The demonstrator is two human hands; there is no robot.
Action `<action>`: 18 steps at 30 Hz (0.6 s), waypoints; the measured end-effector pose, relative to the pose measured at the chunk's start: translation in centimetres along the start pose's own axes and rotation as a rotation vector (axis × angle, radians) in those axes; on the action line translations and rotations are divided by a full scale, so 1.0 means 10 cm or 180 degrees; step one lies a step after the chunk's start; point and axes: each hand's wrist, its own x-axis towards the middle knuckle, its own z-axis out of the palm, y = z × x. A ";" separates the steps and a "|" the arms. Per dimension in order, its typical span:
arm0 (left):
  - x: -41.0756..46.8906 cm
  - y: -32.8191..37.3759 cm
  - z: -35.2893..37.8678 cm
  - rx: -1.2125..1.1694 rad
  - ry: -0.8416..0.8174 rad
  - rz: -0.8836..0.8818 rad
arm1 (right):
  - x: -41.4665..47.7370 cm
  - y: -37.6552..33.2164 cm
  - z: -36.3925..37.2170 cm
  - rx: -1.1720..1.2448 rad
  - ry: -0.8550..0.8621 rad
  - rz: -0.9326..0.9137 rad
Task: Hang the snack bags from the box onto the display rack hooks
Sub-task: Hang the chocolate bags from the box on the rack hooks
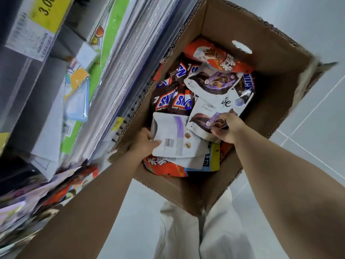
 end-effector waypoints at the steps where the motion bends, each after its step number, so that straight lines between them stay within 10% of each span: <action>1: 0.00 -0.01 -0.02 0.0029 -0.0033 -0.0055 | -0.05 -0.02 0.00 0.0113 0.0029 -0.0029; 18: 0.12 0.65 0.06 0.0091 0.0319 0.0297 | 0.23 -0.06 -0.09 -0.0990 0.0342 0.0058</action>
